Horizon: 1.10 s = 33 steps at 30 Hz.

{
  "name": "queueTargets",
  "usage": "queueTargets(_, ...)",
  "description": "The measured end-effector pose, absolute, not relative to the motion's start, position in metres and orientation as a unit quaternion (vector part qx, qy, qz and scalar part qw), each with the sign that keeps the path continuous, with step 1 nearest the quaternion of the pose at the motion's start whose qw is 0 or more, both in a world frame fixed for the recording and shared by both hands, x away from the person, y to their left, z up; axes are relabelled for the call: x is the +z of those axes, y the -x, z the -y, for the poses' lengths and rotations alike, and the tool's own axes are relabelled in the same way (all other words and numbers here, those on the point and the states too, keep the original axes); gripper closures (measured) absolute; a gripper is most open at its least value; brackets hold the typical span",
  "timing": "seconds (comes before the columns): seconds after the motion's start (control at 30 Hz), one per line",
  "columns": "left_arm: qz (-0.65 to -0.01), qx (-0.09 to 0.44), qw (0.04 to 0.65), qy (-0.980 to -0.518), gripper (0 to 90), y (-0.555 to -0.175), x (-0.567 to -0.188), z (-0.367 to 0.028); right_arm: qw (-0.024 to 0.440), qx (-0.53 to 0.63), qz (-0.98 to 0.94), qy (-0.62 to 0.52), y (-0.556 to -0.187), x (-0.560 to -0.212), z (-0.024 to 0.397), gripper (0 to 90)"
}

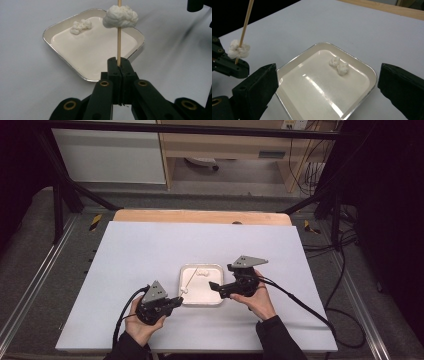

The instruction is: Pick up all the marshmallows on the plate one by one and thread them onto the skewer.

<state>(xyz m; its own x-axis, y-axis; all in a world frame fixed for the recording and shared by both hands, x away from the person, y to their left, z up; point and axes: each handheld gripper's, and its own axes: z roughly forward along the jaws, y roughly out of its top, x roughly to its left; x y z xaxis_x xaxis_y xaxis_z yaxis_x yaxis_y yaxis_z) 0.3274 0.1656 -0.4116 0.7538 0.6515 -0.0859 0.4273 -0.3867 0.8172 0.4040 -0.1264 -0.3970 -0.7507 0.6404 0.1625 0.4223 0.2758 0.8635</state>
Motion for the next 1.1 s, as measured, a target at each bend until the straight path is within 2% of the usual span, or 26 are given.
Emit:
queueTargets(0.47,-0.33,0.125,0.446,-0.822,88.5,-0.329,-0.412,-0.171,0.116,0.439,-0.815,-0.359,-0.447,-0.421,0.093,12.0)
queueTargets(0.53,-0.33,0.124,0.446,-0.823,88.6,-0.329,-0.412,-0.171,0.118,0.433,-0.819,-0.358,-0.452,-0.424,0.09,14.8)
queueTargets(0.7,-0.33,0.124,0.447,-0.822,88.6,-0.329,-0.412,-0.172,0.123,0.412,-0.835,-0.343,-0.462,-0.428,0.084,30.0)
queueTargets(0.8,-0.33,0.124,0.448,-0.822,88.6,-0.329,-0.411,-0.172,0.128,0.404,-0.84,-0.339,-0.467,-0.432,0.084,36.1)
queueTargets(1.1,-0.329,0.121,0.447,-0.823,88.6,-0.33,-0.412,-0.171,0.119,0.388,-0.853,-0.329,-0.473,-0.441,0.079,49.5)
